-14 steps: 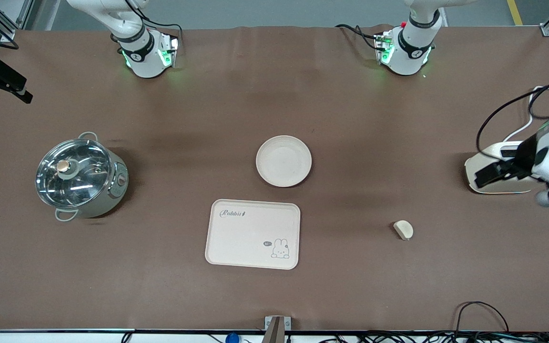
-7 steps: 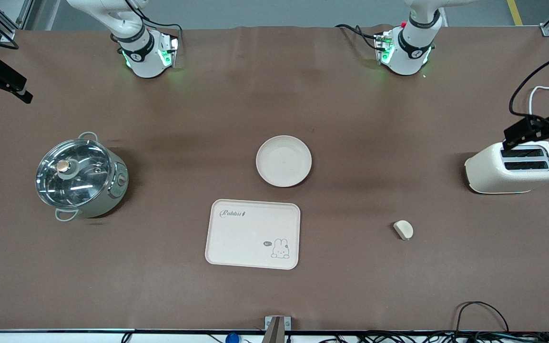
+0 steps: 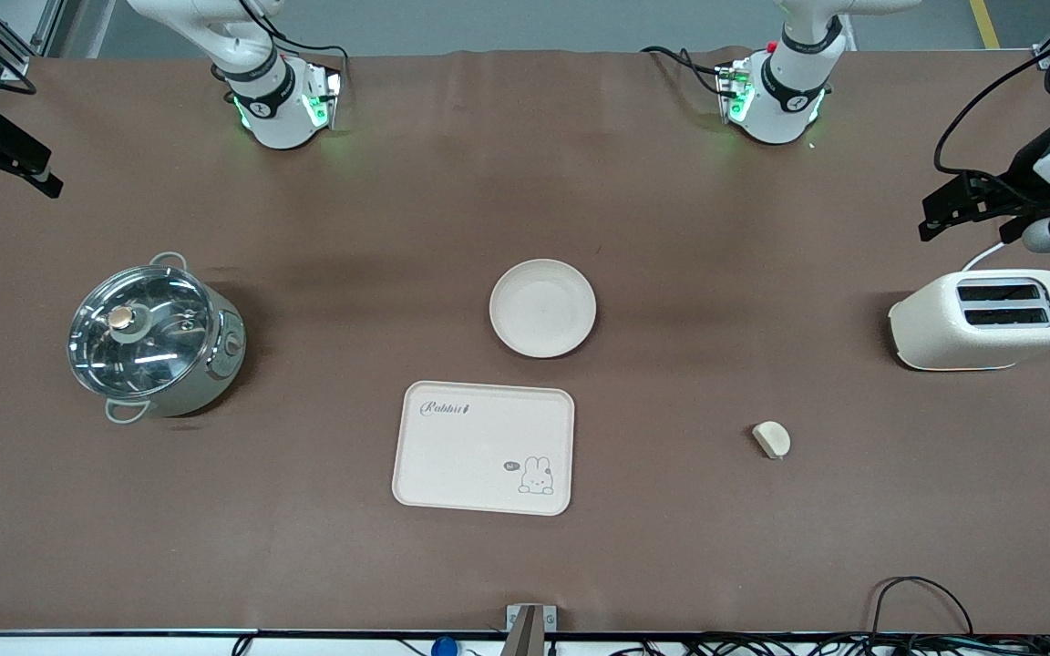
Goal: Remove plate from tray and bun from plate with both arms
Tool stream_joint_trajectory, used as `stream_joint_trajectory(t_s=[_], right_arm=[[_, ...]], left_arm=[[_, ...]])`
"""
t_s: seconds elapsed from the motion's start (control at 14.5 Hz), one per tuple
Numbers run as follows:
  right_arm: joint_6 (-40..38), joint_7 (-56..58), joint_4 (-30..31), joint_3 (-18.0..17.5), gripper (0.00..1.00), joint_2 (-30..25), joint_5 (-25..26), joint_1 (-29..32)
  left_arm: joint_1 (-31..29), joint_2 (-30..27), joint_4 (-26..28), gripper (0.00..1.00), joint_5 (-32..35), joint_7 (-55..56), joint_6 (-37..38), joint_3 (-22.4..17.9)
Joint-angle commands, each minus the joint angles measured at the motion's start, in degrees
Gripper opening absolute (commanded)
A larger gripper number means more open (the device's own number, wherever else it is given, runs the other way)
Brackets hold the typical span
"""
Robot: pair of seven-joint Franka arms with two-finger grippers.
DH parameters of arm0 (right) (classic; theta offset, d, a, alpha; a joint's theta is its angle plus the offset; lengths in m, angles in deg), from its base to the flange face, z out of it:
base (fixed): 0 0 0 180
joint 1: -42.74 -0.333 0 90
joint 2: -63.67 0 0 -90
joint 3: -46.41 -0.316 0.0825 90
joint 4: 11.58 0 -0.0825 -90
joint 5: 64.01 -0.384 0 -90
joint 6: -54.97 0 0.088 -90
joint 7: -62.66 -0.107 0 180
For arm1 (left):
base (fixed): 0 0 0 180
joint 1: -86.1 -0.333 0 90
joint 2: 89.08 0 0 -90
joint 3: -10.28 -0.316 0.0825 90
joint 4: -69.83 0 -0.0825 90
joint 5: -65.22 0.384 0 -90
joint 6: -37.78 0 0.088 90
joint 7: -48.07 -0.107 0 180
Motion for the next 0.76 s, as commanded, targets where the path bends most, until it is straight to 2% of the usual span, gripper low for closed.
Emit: stream_joint_trajectory(t_s=[0.0,0.34,0.69], right_arm=[[0.06,-0.71,0.69,0.11,1.00,-1.03,1.01,-0.62],[0.24,-0.80,0.69,0.11,1.00,-1.03,1.01,-0.53],[0.15,-0.80,0.77,0.11,1.00,-1.03,1.01,-0.62]], left_arm=[[0.13,-0.55,0.79,1.00,0.19,0.24,-0.90,0.98],[0.39,-0.72,0.17,1.00,0.36,5.50,1.11,3.35],[0.65,1.03,-5.01,1.00,3.78,6.31,5.25,3.44]])
